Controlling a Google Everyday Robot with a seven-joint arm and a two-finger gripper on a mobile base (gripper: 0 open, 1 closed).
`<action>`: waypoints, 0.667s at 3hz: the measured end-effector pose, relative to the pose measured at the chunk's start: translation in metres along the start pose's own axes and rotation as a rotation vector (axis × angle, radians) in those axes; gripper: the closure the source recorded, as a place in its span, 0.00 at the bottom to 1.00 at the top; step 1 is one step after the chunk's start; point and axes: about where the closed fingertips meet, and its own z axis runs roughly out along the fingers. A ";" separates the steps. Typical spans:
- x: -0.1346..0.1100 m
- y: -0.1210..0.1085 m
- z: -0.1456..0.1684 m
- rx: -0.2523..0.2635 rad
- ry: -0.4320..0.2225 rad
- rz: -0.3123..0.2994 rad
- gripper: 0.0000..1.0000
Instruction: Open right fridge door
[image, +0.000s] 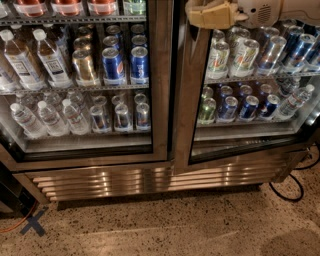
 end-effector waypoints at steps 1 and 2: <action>-0.001 0.000 0.001 -0.003 -0.001 0.000 1.00; -0.007 0.007 -0.003 0.004 0.005 0.021 1.00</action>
Offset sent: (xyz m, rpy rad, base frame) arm -0.0642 0.0044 0.0295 0.0176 0.1058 -0.0840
